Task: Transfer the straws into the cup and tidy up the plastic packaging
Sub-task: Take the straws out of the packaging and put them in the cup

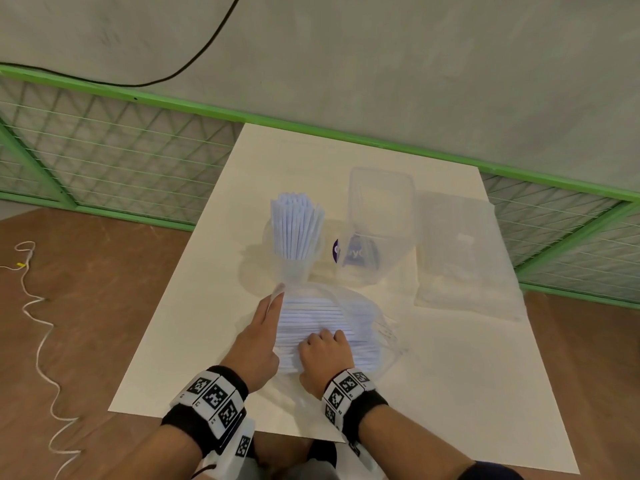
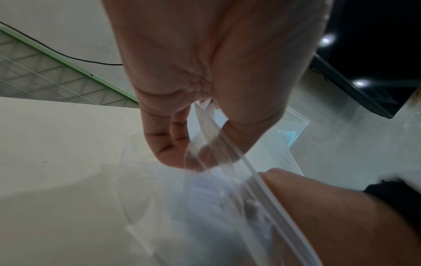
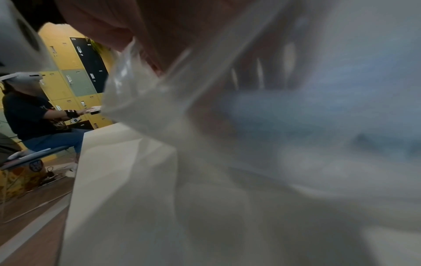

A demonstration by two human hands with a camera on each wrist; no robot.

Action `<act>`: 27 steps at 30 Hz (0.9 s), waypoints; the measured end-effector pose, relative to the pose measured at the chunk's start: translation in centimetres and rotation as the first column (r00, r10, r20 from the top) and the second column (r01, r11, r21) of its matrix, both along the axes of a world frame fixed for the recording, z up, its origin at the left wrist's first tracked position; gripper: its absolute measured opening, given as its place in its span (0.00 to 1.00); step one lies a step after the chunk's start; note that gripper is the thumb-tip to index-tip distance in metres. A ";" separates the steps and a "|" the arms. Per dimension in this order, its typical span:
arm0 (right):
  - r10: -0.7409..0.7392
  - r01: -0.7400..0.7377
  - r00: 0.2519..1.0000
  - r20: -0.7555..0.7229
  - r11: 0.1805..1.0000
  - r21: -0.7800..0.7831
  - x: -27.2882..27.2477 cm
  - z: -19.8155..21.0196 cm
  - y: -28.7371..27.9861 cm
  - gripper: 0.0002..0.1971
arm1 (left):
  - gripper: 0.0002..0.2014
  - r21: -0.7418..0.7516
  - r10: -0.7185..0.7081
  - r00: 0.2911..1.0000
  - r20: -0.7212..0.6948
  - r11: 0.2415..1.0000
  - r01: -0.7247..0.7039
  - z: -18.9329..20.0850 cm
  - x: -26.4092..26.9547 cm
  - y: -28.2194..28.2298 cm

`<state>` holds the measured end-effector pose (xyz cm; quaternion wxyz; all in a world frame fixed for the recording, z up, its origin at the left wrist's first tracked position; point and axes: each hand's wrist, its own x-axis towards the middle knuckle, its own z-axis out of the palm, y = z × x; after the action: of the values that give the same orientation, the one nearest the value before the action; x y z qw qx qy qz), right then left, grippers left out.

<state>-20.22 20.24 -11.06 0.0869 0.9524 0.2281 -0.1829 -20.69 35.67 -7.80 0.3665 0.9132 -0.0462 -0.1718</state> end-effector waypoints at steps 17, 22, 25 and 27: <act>0.020 -0.020 1.000 0.009 0.995 0.094 -0.1 -0.1 -1.5 0.13 | 0.52 0.004 0.022 0.999 0.031 1.000 -0.022 -0.3 0.1 0.2; 0.037 -0.039 0.999 0.025 0.998 0.051 -0.4 0.0 -0.8 0.13 | 0.53 -0.013 0.029 0.999 0.032 1.000 -0.028 -0.3 0.1 0.3; 0.053 -0.054 0.998 0.016 0.997 0.050 -0.5 -0.2 -0.7 0.14 | 0.53 -0.018 0.024 0.999 0.035 1.000 -0.023 -0.2 0.1 0.3; 0.058 -0.059 0.998 0.006 0.995 0.079 -0.4 -0.3 -1.0 0.13 | 0.52 -0.021 0.023 0.999 0.038 1.000 -0.022 -0.2 0.1 0.3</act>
<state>-20.61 19.24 -11.39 0.0546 0.9483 0.2629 -0.1693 -20.63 35.98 -8.02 0.3769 0.9130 -0.0445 -0.1496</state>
